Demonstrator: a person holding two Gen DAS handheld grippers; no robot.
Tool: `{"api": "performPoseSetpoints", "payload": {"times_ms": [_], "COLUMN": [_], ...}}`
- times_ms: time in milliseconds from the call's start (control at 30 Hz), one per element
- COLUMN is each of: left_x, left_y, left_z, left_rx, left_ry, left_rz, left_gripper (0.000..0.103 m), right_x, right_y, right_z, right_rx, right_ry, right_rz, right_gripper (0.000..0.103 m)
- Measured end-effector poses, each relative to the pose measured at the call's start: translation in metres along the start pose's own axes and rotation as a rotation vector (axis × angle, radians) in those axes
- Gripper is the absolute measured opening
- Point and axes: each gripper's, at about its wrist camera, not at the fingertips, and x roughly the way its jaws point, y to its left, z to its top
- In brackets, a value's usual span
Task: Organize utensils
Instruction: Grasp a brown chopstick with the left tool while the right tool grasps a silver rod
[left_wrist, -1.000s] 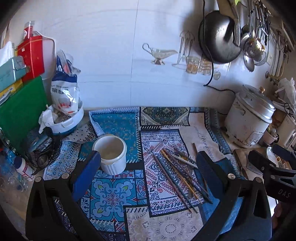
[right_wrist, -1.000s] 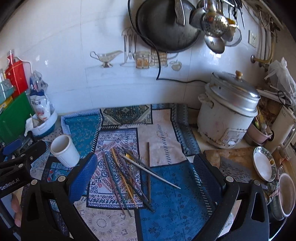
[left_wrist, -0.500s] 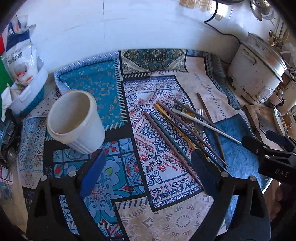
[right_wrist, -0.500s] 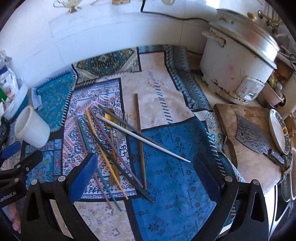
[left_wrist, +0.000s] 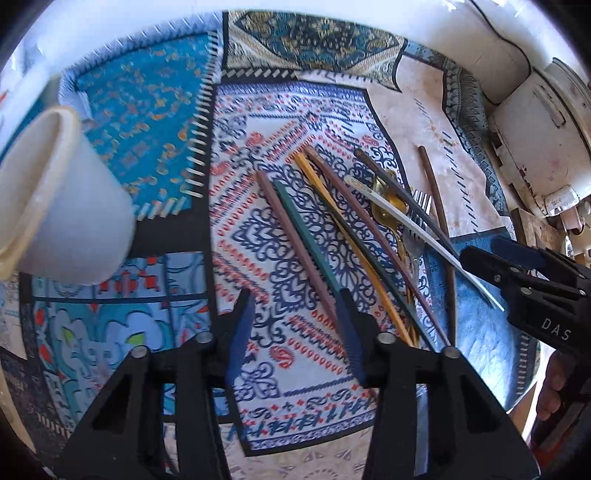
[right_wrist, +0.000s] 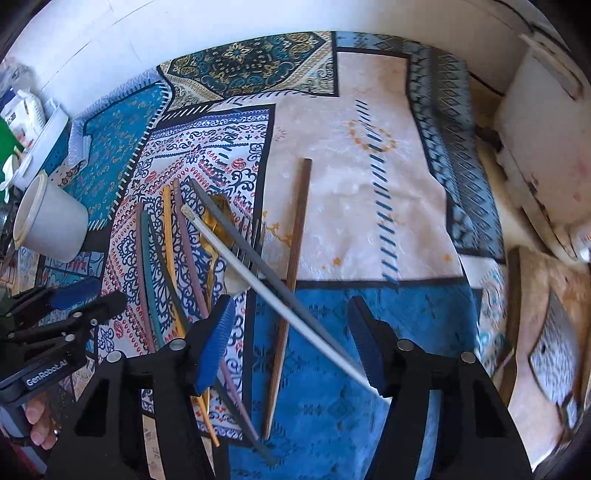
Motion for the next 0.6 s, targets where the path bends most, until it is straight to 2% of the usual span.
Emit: {"api": "performPoseSetpoints", "payload": {"times_ms": [100,133,267,433,533,600], "left_x": [0.009,0.012,0.016,0.016,0.015,0.011], "left_y": [-0.002,-0.003,-0.01,-0.007,-0.001,0.006], "left_z": [0.005,0.006,0.011,0.018,0.025,0.025], "left_rx": [-0.026,-0.032,-0.044,-0.1,-0.136,-0.143], "left_ry": [0.019,0.025,0.017,-0.001,0.001,0.001], "left_rz": [-0.004,-0.005,0.03,0.039,0.027,0.03], "left_gripper": [0.035,0.029,0.024,0.017,0.012,0.011], "right_x": [0.007,0.009,0.018,0.032,0.031,0.034], "right_y": [0.001,0.001,0.004,0.006,0.01,0.012], "right_z": [0.009,0.012,0.022,0.028,0.028,0.029], "right_rx": [-0.058,-0.075,-0.145,-0.181,-0.218,-0.226], "right_ry": [0.012,0.017,0.042,0.113,0.111,0.124], "right_rz": [0.032,0.046,0.065,0.121,0.123,0.144], "right_gripper": [0.058,0.058,0.045,0.031,0.025,0.016]}}
